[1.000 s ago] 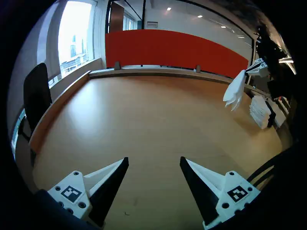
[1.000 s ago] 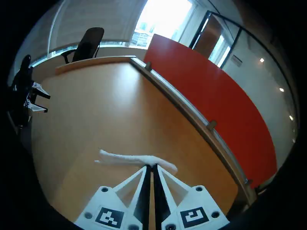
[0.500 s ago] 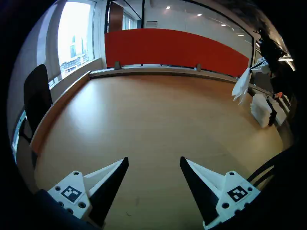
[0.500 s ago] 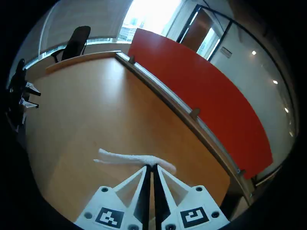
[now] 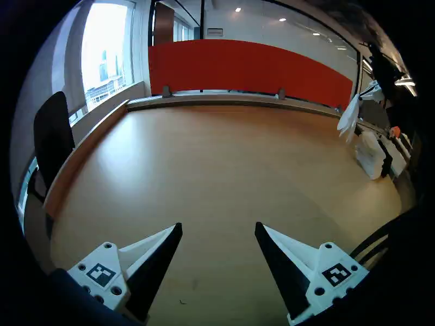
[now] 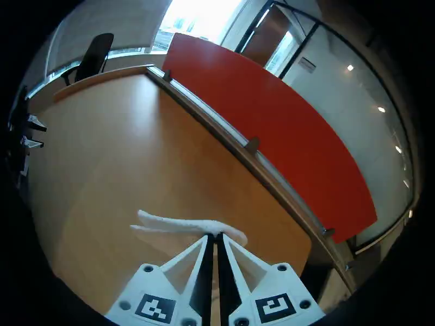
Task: Fold towel
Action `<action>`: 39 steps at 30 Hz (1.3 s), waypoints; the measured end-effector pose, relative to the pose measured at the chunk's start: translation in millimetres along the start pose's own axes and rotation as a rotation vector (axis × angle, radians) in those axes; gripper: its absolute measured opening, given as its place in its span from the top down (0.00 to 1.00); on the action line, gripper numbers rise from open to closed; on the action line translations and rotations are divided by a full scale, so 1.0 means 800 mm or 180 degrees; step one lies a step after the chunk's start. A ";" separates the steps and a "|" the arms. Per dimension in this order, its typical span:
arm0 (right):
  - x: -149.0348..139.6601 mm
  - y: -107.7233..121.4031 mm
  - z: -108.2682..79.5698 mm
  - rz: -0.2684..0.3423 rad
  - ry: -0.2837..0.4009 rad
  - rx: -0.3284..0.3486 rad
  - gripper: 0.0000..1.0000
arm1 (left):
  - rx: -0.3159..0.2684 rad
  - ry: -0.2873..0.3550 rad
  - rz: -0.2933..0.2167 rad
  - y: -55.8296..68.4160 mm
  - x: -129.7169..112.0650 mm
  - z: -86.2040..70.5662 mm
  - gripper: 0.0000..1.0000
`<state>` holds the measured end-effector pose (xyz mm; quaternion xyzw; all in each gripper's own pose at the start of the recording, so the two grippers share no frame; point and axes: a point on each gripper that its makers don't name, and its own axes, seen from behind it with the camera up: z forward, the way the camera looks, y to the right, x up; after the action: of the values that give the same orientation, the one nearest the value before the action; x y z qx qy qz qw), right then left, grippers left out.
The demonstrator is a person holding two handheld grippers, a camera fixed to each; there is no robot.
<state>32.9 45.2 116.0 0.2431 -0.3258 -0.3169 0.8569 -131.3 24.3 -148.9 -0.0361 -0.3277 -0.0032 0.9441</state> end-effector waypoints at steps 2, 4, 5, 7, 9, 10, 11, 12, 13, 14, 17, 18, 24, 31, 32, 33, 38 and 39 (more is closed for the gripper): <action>-0.003 0.009 -0.002 0.0015 -0.0010 -0.0027 0.96 | 0.0005 -0.0001 -0.0005 -0.001 0.000 0.000 0.01; -0.006 0.017 -0.004 0.0032 -0.0024 -0.0055 0.96 | 0.0006 -0.0007 -0.0005 0.000 0.000 0.000 0.01; -0.008 0.021 -0.005 0.0040 -0.0031 -0.0068 0.96 | 0.0006 -0.0011 -0.0004 0.000 -0.001 0.001 0.01; -0.014 0.030 -0.006 0.0055 -0.0057 -0.0095 0.96 | 0.0004 -0.0014 0.0004 0.001 -0.001 0.001 0.01; -0.019 0.038 -0.008 0.0071 -0.0081 -0.0121 0.96 | -0.0002 -0.0017 0.0010 0.002 -0.001 0.002 0.01; -0.021 0.041 -0.009 0.0079 -0.0090 -0.0133 0.96 | -0.0006 -0.0018 0.0013 0.003 -0.001 0.002 0.01; -0.023 0.045 -0.010 0.0086 -0.0099 -0.0145 0.96 | -0.0010 -0.0018 0.0015 0.004 -0.001 0.002 0.01; -0.025 0.049 -0.011 0.0094 -0.0105 -0.0160 0.96 | -0.0013 -0.0020 0.0015 0.005 -0.001 0.002 0.01; -0.027 0.053 -0.011 0.0100 -0.0111 -0.0175 0.96 | -0.0014 -0.0022 0.0014 0.006 -0.002 0.002 0.01; -0.029 0.056 -0.012 0.0107 -0.0116 -0.0189 0.96 | -0.0016 -0.0025 0.0014 0.006 -0.002 0.002 0.01; -0.033 0.067 -0.014 0.0127 -0.0132 -0.0232 0.96 | -0.0022 -0.0030 0.0015 0.007 -0.002 0.002 0.01; -0.035 0.070 -0.015 0.0133 -0.0139 -0.0246 0.96 | -0.0022 -0.0031 0.0018 0.008 -0.002 0.002 0.01; -0.046 0.090 -0.021 0.0150 -0.0186 -0.0315 0.96 | -0.0017 -0.0028 0.0033 0.007 0.001 0.003 0.01; -0.056 0.106 -0.030 0.0159 -0.0231 -0.0373 0.96 | -0.0018 -0.0029 0.0045 0.009 0.003 0.004 0.01; -0.057 0.107 -0.031 0.0158 -0.0237 -0.0379 0.96 | -0.0020 -0.0030 0.0048 0.009 0.003 0.004 0.01; -0.060 0.109 -0.033 0.0155 -0.0247 -0.0386 0.96 | -0.0023 -0.0032 0.0051 0.010 0.003 0.004 0.01; -0.070 0.115 -0.040 0.0151 -0.0288 -0.0407 0.96 | -0.0039 -0.0037 0.0065 0.015 0.004 0.005 0.01; -0.072 0.115 -0.042 0.0157 -0.0291 -0.0412 0.96 | -0.0044 -0.0039 0.0068 0.017 0.004 0.005 0.01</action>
<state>58.2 155.5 127.7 0.1644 -0.3493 -0.3269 0.8626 -131.0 37.9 -144.4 -0.0462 -0.3331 0.0048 0.9418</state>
